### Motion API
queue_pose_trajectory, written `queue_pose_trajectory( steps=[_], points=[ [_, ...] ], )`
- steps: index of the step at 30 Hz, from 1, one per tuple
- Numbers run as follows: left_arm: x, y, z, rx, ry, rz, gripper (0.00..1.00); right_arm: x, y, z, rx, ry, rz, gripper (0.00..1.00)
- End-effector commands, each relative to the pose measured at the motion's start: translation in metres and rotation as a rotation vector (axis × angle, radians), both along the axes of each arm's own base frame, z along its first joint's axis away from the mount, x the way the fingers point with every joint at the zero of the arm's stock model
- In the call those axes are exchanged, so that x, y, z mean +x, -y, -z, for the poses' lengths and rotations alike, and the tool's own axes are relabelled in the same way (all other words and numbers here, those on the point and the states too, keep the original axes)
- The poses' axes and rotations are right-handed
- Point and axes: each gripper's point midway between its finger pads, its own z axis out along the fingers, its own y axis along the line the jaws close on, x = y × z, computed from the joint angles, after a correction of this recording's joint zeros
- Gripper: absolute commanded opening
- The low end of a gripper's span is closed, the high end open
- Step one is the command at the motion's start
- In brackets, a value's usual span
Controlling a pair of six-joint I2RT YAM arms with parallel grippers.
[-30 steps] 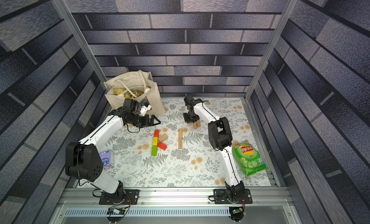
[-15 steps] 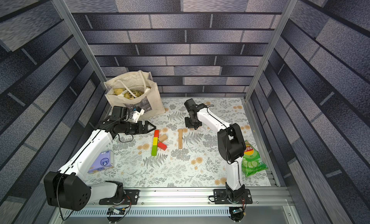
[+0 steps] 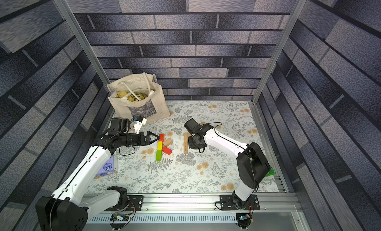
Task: Assemble the letter k with building blocks
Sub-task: Assemble the building block at the center of the board.
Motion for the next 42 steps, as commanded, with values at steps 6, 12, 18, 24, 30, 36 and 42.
queue_pose_trajectory(
  steps=[6, 12, 18, 24, 30, 36, 42],
  points=[
    [-0.025, 0.002, 0.022, 0.004, -0.114, 0.009, 1.0, -0.04, 0.002, 0.022, 0.034, 0.007, 0.057, 0.19],
    [-0.023, 0.0, 0.033, -0.005, -0.189, -0.002, 1.0, -0.058, -0.017, 0.044, 0.043, -0.013, 0.037, 0.19],
    [-0.022, -0.007, 0.035, 0.024, -0.178, -0.03, 1.0, -0.064, -0.032, 0.055, 0.041, -0.038, 0.016, 0.19],
    [-0.02, -0.012, 0.039, 0.043, -0.194, -0.049, 1.0, -0.074, -0.043, 0.071, 0.061, -0.073, 0.016, 0.2],
    [-0.019, -0.016, 0.037, 0.044, -0.183, -0.06, 1.0, -0.078, -0.052, 0.073, 0.027, -0.066, 0.002, 0.2],
    [-0.019, -0.018, 0.036, 0.048, -0.179, -0.066, 1.0, -0.081, -0.055, 0.071, 0.023, -0.06, 0.008, 0.2],
    [-0.019, -0.017, 0.035, 0.045, -0.175, -0.064, 1.0, -0.083, -0.057, 0.076, 0.001, -0.079, 0.011, 0.2]
  ],
)
